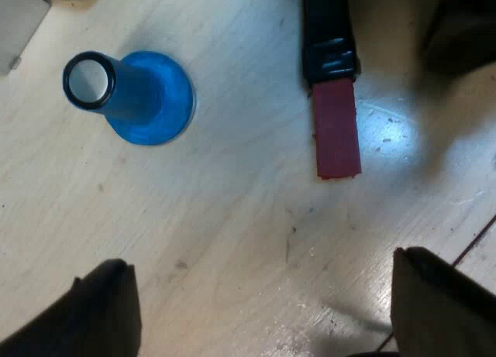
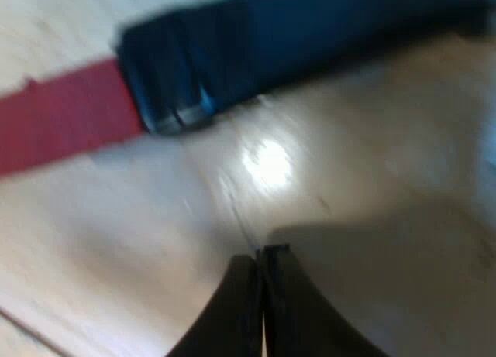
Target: Put the handle in the coffee machine
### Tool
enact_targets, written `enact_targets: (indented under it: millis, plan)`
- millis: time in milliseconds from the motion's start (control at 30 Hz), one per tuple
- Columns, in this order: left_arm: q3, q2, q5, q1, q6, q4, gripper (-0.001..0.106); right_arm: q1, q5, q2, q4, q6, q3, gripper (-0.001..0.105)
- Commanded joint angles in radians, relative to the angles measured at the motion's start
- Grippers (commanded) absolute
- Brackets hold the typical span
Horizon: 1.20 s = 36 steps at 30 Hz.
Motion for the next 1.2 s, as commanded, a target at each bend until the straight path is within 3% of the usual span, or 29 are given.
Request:
enact_targets:
  millis: [33,267,333,567,633,800,933,1000,1067,1133,1200]
  plan:
    - [-0.014,0.001,-0.008,-0.005,-0.007,-0.004,0.068,0.000,0.023,-0.049,0.121,-0.045,0.001,0.000]
    - [-0.063,-0.001,-0.009,-0.005,-0.011,-0.058,0.068,0.000,0.118,-0.152,0.328,-0.137,0.001,0.000]
    - [-0.089,-0.007,0.013,-0.005,-0.011,-0.070,0.068,0.000,0.196,-0.202,0.392,-0.200,0.001,0.000]
    - [-0.170,-0.062,0.020,-0.005,-0.015,-0.068,0.068,-0.002,0.409,-0.343,0.500,-0.320,0.001,0.000]
    - [-0.191,-0.101,0.057,-0.005,-0.031,-0.085,0.068,-0.002,0.451,-0.384,0.501,-0.360,0.001,0.000]
    - [-0.191,-0.170,0.161,-0.005,-0.081,-0.125,0.068,-0.039,0.425,-0.445,0.484,-0.376,0.001,0.000]
    - [-0.184,-0.186,0.194,-0.005,-0.093,-0.164,0.068,-0.119,0.250,-0.459,0.395,-0.376,0.001,0.002]
    - [-0.170,-0.186,0.199,-0.005,-0.093,-0.189,0.068,-0.152,0.191,-0.456,0.351,-0.376,0.001,0.012]
    - [-0.148,-0.186,0.213,-0.005,-0.102,-0.210,0.068,-0.179,0.159,-0.456,0.309,-0.376,0.001,0.029]
    - [-0.129,-0.184,0.220,-0.005,-0.122,-0.231,0.068,-0.205,0.140,-0.456,0.272,-0.376,0.001,0.056]
    - [-0.117,-0.184,0.231,-0.005,-0.124,-0.238,0.068,-0.231,0.113,-0.456,0.248,-0.376,0.001,0.075]
